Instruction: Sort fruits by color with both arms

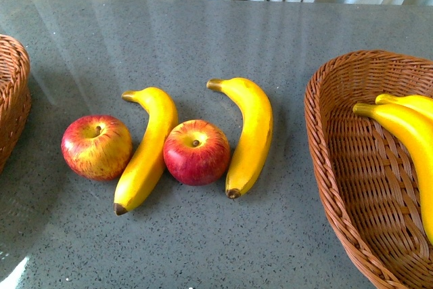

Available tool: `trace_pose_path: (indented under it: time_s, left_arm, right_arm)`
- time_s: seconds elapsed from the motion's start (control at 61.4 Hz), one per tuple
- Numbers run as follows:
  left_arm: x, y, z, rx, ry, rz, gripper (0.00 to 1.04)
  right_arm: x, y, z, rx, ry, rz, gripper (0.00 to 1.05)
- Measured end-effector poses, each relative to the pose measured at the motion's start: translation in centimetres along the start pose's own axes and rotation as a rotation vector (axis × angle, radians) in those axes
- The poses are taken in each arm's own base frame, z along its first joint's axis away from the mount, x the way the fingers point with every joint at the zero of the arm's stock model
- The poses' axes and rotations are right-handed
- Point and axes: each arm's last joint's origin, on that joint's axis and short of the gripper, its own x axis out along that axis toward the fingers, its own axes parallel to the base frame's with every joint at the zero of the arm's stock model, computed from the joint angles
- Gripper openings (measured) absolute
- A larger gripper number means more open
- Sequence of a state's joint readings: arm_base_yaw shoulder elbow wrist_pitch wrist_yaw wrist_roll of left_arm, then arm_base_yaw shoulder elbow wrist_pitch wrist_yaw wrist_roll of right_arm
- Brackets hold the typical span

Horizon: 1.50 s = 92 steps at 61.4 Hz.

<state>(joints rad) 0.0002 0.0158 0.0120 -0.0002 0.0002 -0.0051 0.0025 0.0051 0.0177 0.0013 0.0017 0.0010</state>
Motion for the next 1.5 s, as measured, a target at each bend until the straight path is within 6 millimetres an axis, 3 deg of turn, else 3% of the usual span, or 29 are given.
trace_pose_path:
  time_s: [0.831, 0.88, 0.928, 0.994, 1.124, 1.287, 1.499]
  left_arm:
    - [0.0, 0.0, 0.0, 0.0, 0.003, -0.004, 0.96]
    - [0.0, -0.3, 0.1, -0.109, 0.231, -0.101, 0.96]
    - [0.6, -1.1, 0.2, -0.2, 0.444, -0.115, 0.96]
    - [1.5, -2.0, 0.2, -0.229, 0.505, -0.123, 0.96]
    - [3.3, -3.0, 1.1, -0.242, 0.499, -0.136, 0.96]
    - [7.1, -3.8, 2.3, -0.213, 0.479, -0.133, 0.96]
    - [11.1, -4.9, 1.4, -0.099, 0.52, -0.188, 0.96]
  right_arm:
    - [0.0, 0.0, 0.0, 0.0, 0.0, 0.0, 0.96]
    - [0.0, 0.0, 0.0, 0.0, 0.0, 0.0, 0.96]
    - [0.0, 0.0, 0.0, 0.0, 0.0, 0.002, 0.96]
    - [0.0, 0.0, 0.0, 0.0, 0.0, 0.002, 0.96]
    - [0.0, 0.0, 0.0, 0.0, 0.0, 0.002, 0.96]
    - [0.0, 0.0, 0.0, 0.0, 0.0, 0.002, 0.96]
    - [0.0, 0.0, 0.0, 0.0, 0.0, 0.002, 0.96]
